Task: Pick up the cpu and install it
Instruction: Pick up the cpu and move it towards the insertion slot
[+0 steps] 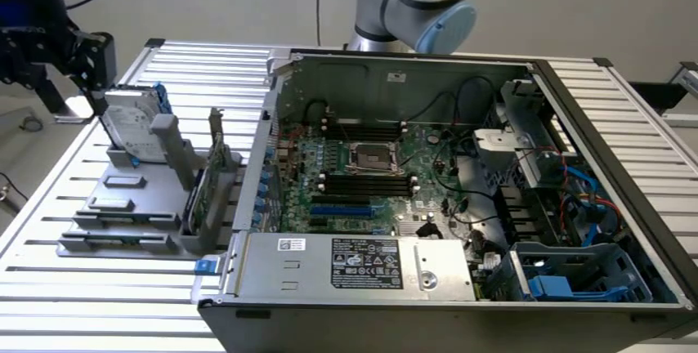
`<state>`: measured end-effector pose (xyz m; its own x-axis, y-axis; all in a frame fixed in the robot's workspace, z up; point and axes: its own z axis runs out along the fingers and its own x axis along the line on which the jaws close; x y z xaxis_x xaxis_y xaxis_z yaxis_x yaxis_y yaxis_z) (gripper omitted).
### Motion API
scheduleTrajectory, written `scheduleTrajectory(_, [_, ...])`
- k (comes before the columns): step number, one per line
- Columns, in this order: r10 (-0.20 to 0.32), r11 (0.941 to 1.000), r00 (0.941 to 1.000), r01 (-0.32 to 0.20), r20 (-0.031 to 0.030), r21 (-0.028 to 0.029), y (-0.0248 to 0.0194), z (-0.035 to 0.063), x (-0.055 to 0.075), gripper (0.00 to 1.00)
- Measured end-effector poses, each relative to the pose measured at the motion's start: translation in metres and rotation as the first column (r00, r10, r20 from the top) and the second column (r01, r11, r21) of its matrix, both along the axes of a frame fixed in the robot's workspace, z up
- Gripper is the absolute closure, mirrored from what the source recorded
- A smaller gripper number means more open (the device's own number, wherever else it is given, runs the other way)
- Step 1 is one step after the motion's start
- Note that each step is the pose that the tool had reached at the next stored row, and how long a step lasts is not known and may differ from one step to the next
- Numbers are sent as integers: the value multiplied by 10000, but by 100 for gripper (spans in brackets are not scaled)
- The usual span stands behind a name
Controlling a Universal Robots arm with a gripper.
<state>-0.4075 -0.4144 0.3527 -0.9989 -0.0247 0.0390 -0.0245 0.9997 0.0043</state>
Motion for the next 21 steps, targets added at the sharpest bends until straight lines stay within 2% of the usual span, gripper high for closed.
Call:
scheduleTrajectory(6, [6,10000,10000,-6,-8,2,9,269,202,45])
scheduleTrajectory(10, [6,10000,10000,-6,-10,0,26,398,342,45])
scheduleTrajectory(16, [6,10000,10000,-6,-11,0,52,500,542,45])
scheduleTrajectory(21, [6,10000,10000,-6,-14,4,74,529,712,45])
